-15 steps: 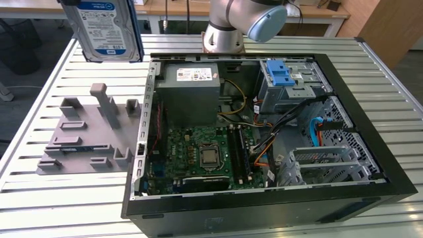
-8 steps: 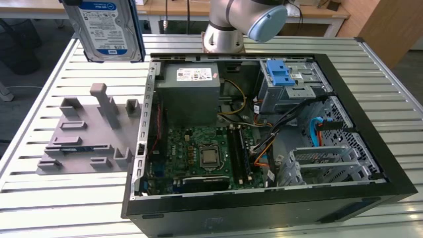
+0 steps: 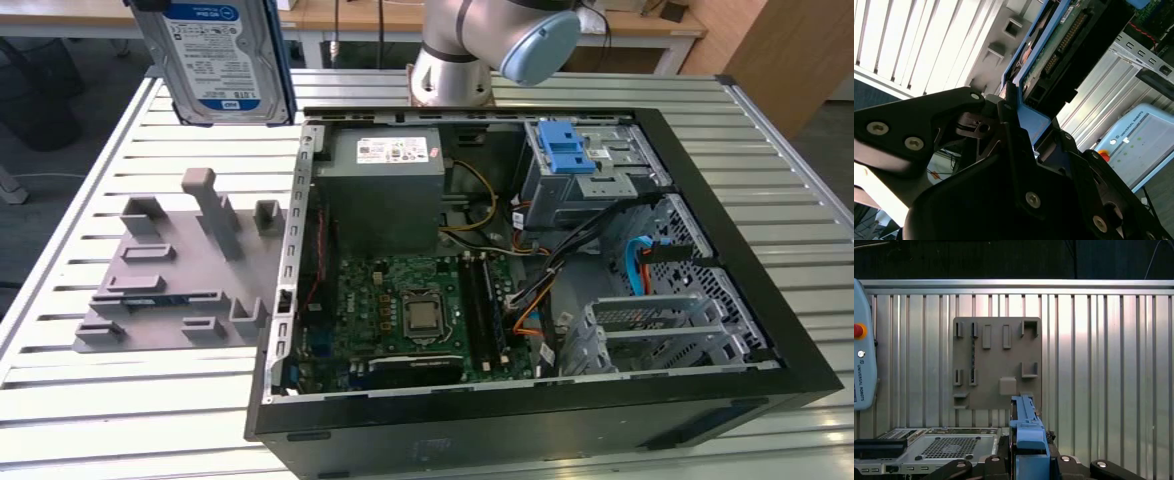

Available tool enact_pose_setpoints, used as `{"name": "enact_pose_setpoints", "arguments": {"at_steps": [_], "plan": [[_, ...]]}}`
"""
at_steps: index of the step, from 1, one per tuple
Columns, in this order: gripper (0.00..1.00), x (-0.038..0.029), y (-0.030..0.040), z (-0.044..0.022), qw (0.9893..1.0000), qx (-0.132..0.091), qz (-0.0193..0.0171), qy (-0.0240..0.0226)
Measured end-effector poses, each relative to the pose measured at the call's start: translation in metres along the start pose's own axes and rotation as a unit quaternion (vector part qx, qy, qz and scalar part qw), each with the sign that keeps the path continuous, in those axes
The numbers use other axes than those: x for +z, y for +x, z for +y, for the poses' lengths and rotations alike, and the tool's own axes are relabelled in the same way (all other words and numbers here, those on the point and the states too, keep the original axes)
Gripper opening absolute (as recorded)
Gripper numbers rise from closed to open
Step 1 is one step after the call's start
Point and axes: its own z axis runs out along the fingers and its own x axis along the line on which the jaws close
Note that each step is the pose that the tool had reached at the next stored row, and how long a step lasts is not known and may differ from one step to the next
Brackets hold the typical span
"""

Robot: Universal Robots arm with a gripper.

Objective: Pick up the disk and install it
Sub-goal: 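Pick up the disk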

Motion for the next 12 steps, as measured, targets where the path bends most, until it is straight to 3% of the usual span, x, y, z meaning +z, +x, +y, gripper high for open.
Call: {"name": "enact_pose_setpoints", "arguments": {"at_steps": [12], "plan": [[0.36,0.0,-0.0001,-0.0042,1.0,0.0,0.0,0.0]]}}
